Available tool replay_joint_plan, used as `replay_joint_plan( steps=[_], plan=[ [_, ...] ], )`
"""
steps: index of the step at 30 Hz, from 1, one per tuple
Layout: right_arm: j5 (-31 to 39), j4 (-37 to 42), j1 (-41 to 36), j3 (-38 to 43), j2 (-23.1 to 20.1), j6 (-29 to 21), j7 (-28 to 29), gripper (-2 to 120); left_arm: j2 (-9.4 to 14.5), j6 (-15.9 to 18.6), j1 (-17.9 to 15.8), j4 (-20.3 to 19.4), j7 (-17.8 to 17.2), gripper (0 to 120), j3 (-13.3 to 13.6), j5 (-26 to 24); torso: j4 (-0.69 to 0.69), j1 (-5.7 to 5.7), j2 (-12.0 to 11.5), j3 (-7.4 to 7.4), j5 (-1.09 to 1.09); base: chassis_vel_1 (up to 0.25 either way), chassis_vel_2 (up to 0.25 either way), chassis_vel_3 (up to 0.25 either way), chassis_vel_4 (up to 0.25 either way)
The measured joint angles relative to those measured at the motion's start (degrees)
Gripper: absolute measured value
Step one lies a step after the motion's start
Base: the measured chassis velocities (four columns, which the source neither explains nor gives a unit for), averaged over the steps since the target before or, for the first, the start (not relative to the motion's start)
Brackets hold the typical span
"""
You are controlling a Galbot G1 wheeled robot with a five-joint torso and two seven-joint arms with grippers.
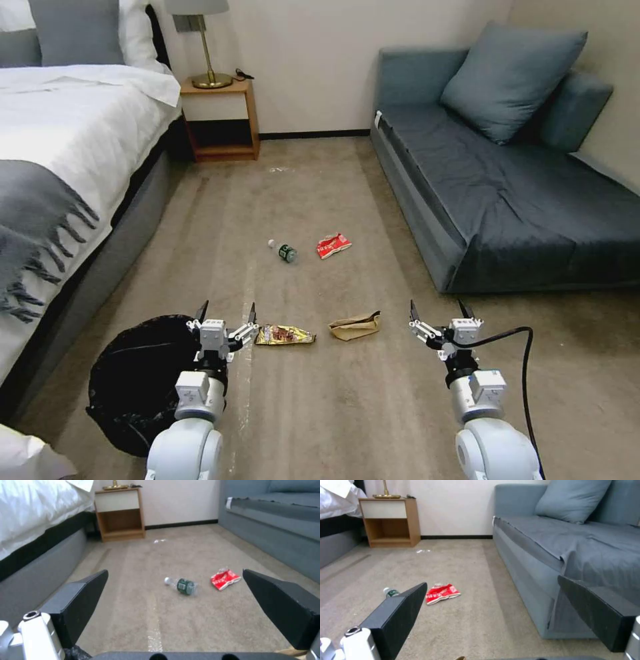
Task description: Pick up the trash bin, then pick up the garbage on the floor and place it into the trash bin.
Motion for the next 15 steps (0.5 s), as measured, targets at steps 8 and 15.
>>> replay_joint_plan(
  steps=[8,15],
  plan=[
    [0.00,0.00,0.00,0.00,0.00,0.00,0.00,100,0.00,0.00,0.00,0.00,0.00,100,0.00,0.00,0.00,0.00,0.00,0.00,0.00,0.000,0.000,0.000,0.000],
    [0.00,0.00,0.00,0.00,0.00,0.00,0.00,100,0.00,0.00,0.00,0.00,0.00,100,0.00,0.00,0.00,0.00,0.00,0.00,0.00,0.000,0.000,0.000,0.000]
  ],
)
